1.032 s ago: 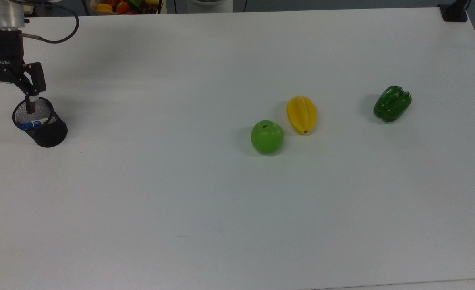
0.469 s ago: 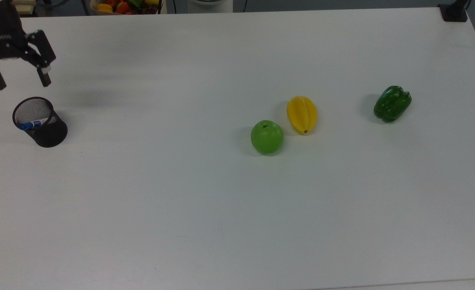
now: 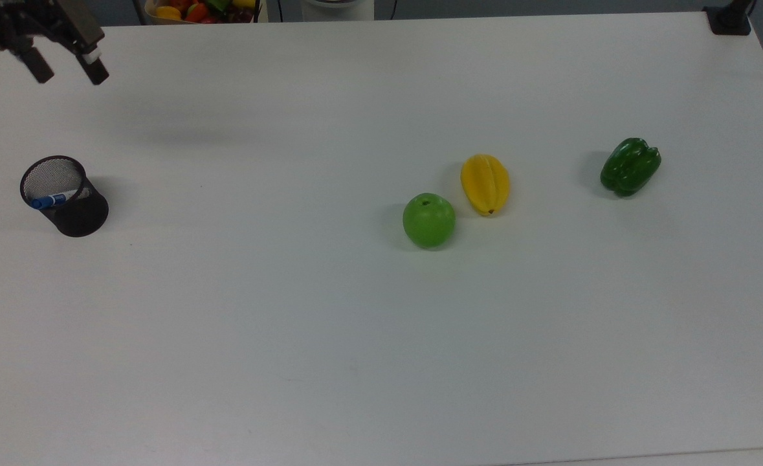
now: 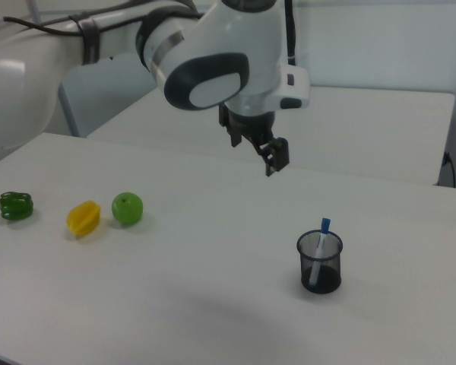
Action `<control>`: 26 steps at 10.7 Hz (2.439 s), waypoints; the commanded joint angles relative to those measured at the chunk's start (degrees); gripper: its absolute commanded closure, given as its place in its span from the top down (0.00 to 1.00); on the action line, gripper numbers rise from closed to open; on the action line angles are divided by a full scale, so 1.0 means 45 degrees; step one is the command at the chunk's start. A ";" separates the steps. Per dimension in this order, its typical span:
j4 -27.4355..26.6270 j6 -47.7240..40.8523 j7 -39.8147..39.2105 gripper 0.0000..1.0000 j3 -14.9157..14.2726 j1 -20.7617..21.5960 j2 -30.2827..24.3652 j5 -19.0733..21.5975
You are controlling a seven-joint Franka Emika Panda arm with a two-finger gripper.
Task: Place marker
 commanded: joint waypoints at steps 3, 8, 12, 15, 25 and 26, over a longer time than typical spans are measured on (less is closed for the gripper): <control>0.1070 -0.3579 0.4236 1.00 0.1921 0.0023 -0.0987 -0.2336; 0.0959 -0.5423 0.6004 1.00 0.4617 0.0101 -0.2624 -0.5093; -0.0876 -0.3982 0.4839 1.00 0.4761 0.1073 -0.3818 -0.5778; -0.2260 -0.1916 0.3199 1.00 0.4332 0.1584 -0.4422 -0.5761; -0.2618 -0.1203 0.0828 1.00 0.2748 0.3051 -0.4170 -0.5429; -0.2540 -0.1901 0.0867 1.00 0.2767 0.3050 -0.4151 -0.5178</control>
